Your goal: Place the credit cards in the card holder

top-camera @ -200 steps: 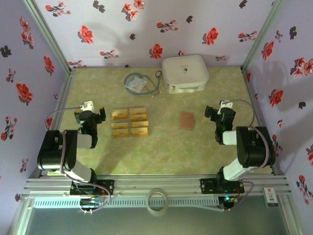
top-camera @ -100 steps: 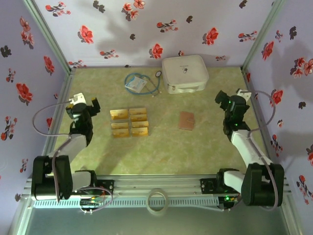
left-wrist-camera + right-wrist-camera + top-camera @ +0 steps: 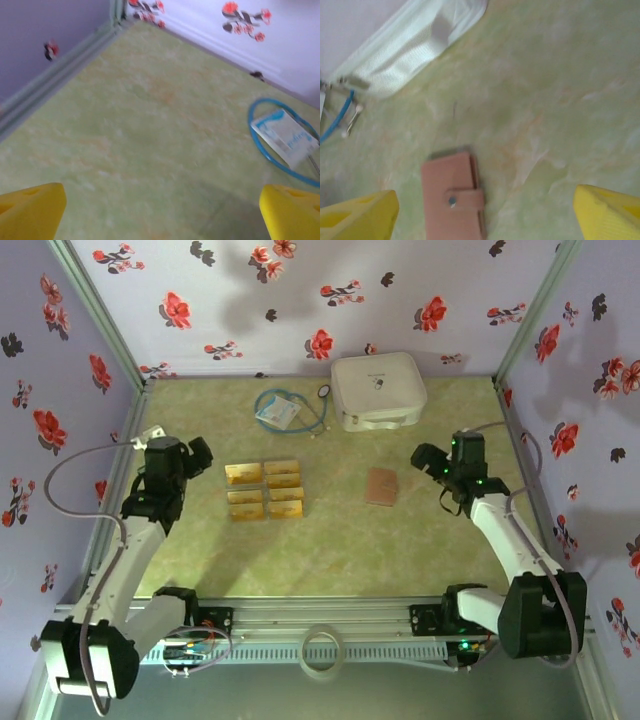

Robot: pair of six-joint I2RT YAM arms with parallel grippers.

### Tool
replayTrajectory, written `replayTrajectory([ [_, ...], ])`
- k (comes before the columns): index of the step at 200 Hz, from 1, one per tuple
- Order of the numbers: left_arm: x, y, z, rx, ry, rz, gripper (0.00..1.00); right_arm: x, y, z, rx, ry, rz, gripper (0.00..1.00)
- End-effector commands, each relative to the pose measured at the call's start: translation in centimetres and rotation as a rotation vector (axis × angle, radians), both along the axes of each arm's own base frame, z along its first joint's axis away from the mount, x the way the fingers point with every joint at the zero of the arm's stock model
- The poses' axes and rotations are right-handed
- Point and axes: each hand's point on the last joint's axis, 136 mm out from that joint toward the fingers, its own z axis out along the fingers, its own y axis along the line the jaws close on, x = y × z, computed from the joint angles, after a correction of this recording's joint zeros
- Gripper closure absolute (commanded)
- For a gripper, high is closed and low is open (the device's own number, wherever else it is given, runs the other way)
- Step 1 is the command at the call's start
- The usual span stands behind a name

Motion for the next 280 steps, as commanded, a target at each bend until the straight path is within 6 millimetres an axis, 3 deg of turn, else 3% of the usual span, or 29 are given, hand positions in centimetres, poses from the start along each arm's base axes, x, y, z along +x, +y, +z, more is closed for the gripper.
replayTrajectory([
  [1,-2.6,-2.7,-2.4,-0.084,0.157,-0.082,0.0,-2.5,1.5,-2.4,0.014,0.119,0.032,0.11],
  [33,-4.2,-5.4,-4.2,-0.092,0.205,-0.175,0.0,-4.0,3.2,-4.3,0.032,0.174,0.056,0.14],
  [72,-5.1,-5.9,-6.6,-0.114,0.215,-0.178,0.0,-4.6,6.9,-3.6,0.019,0.179,0.131,0.16],
  [115,-4.1,-7.7,-7.6,-0.156,0.135,-0.261,0.0,-4.8,10.9,-2.3,-0.077,0.164,0.251,0.16],
  [175,-2.9,-9.8,-8.1,-0.213,0.038,-0.361,0.0,-4.4,15.8,-2.6,-0.167,0.181,0.424,0.16],
  [227,-2.1,-10.7,-9.3,-0.229,0.029,-0.39,0.0,-6.4,21.5,-3.1,-0.317,0.116,0.768,0.13],
  [248,-1.8,-10.8,-9.4,-0.223,0.011,-0.398,0.0,-7.2,22.8,-3.8,-0.358,0.073,0.888,0.12],
  [259,-1.8,-10.8,-9.5,-0.219,0.003,-0.396,0.0,-7.6,23.4,-3.9,-0.342,0.043,0.927,0.16],
  [280,-1.6,-10.7,-9.8,-0.222,-0.01,-0.392,0.0,-7.4,24.0,-3.6,-0.324,-0.005,0.942,0.13],
])
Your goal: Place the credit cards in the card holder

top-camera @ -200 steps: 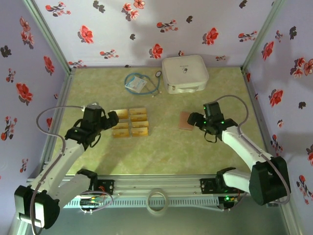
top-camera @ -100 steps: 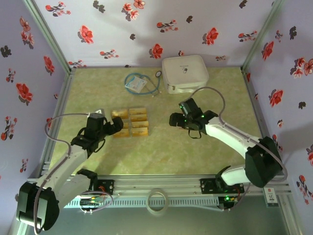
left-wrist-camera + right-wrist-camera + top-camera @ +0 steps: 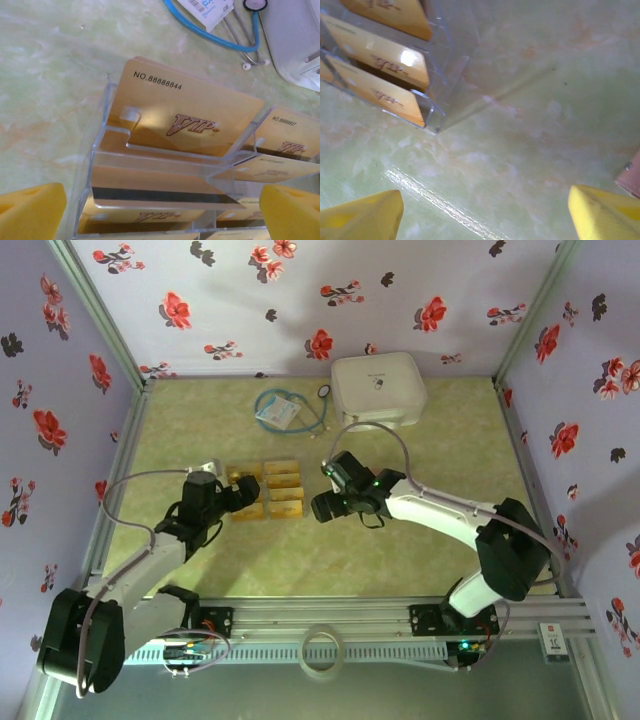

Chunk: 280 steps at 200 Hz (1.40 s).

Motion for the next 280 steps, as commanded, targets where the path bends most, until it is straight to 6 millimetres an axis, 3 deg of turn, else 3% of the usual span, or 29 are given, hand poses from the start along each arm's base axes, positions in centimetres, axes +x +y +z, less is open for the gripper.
replayTrajectory([
  [1,0.5,-0.5,0.1,-0.002,-0.048,-0.024,0.0,0.3,1.0,0.5,0.028,-0.072,0.093,0.13],
  [76,0.7,-0.7,-0.8,0.014,-0.04,-0.041,0.0,-1.0,4.2,-3.1,0.02,-0.045,0.15,0.12],
  [149,1.0,-1.3,-1.3,0.001,-0.044,-0.059,0.0,0.3,4.5,-5.6,-0.001,-0.088,0.086,0.11],
  [208,1.7,-2.5,-1.5,-0.005,-0.029,-0.086,0.0,2.6,3.3,-6.6,-0.068,-0.172,-0.007,0.11],
  [280,3.9,-5.3,-0.7,-0.012,-0.048,-0.134,0.0,5.9,-0.8,-6.3,-0.12,-0.213,-0.159,0.1],
])
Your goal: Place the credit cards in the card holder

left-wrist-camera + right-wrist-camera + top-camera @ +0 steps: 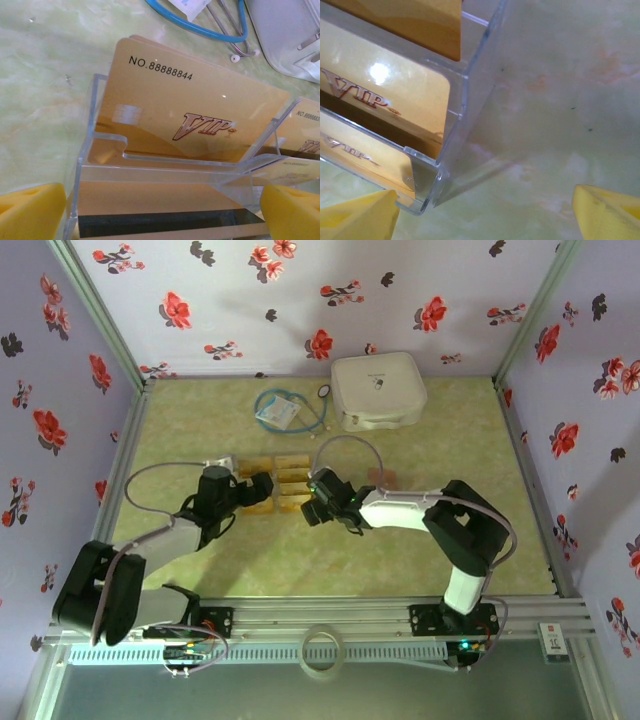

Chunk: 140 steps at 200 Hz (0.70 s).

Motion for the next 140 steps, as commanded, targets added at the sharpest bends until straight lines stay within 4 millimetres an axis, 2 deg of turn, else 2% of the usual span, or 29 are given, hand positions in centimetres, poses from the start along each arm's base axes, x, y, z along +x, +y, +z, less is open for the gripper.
replayTrajectory([
  [1,1.4,-1.8,1.4,-0.013,-0.042,-0.045,0.0,1.9,-2.4,0.3,-0.017,-0.038,-0.104,0.1],
  [39,3.0,-4.6,1.5,-0.011,-0.045,-0.096,0.0,3.9,-4.9,0.8,-0.027,-0.042,-0.176,0.1],
  [106,6.3,-10.3,1.4,-0.021,-0.049,-0.189,0.0,6.2,-8.8,0.9,-0.05,-0.033,-0.278,0.09],
  [140,7.6,-12.2,1.4,-0.029,-0.054,-0.213,0.0,7.1,-10.2,1.0,-0.047,-0.012,-0.314,0.09],
])
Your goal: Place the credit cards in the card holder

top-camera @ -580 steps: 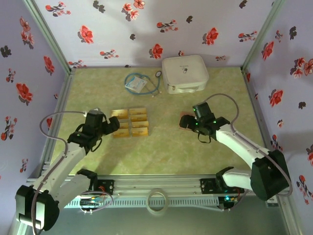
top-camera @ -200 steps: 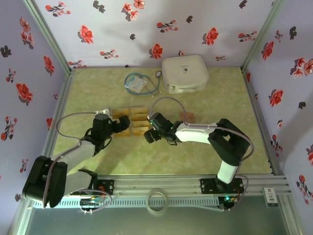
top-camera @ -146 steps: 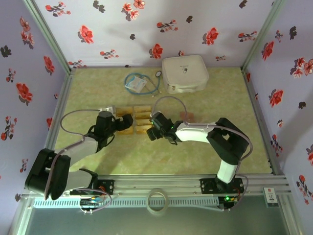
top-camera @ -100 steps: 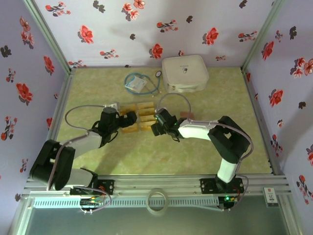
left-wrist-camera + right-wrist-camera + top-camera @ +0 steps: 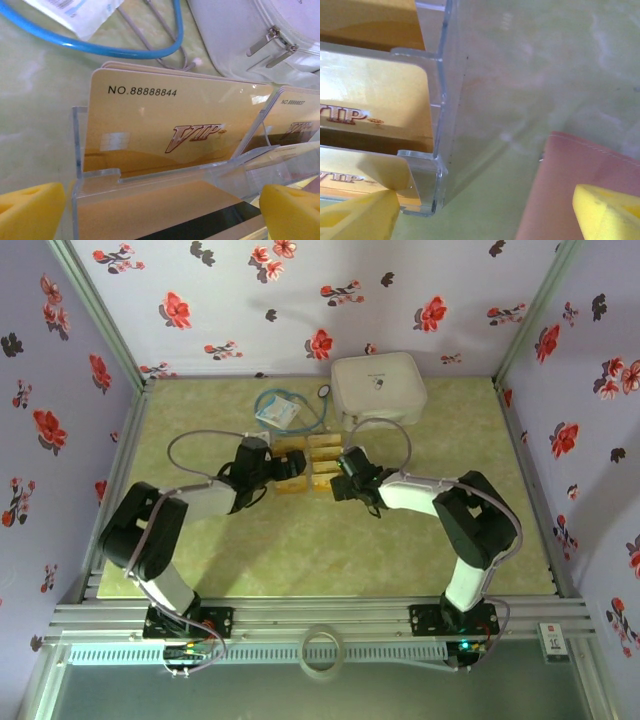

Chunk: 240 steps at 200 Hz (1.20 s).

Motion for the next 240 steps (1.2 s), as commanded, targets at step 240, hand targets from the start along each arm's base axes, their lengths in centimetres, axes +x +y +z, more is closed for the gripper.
replayTrajectory([
  [240,-7.1,9.5,5.1,0.046,0.13,0.192,0.0,-8.3,-9.4,5.1,0.619,0.179,-0.432,0.18],
])
